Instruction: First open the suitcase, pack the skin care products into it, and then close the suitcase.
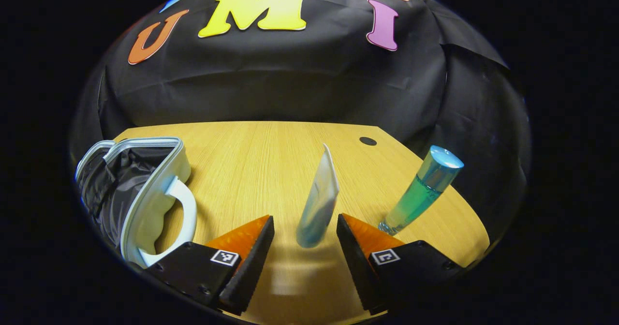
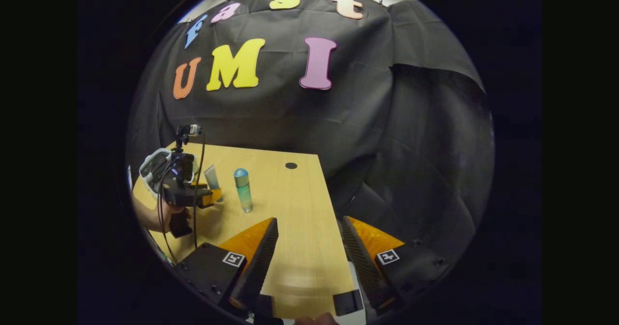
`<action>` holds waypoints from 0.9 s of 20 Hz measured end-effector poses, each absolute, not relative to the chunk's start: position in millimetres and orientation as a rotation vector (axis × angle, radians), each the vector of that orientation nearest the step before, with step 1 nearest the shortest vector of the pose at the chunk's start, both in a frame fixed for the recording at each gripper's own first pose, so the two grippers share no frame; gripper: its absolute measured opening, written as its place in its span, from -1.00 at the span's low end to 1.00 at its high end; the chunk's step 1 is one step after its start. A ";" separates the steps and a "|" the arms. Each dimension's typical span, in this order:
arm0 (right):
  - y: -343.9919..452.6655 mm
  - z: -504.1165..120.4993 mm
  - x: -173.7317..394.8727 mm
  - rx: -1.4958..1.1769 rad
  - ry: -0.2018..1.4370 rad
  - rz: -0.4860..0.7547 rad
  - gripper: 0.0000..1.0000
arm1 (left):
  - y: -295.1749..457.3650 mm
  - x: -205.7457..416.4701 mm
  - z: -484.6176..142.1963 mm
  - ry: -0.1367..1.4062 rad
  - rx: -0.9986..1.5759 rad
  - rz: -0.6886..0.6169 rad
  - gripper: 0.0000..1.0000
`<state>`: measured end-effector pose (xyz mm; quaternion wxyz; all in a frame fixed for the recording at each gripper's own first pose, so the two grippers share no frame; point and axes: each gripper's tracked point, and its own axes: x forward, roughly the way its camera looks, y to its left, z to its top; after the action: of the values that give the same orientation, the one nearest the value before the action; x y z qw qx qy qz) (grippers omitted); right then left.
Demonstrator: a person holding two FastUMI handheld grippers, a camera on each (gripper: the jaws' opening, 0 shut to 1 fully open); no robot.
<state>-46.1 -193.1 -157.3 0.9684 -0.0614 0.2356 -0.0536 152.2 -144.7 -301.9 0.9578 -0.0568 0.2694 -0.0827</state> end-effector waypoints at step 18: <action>-80.0 -260.2 63.0 0.000 0.578 0.128 0.59 | -106.7 65.7 -206.4 0.580 -0.244 -0.203 -0.36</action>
<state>63.0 -80.0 -260.2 0.9566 -0.0001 0.2846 0.0630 65.7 -106.7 -206.4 0.9458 -0.1200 0.2849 -0.0994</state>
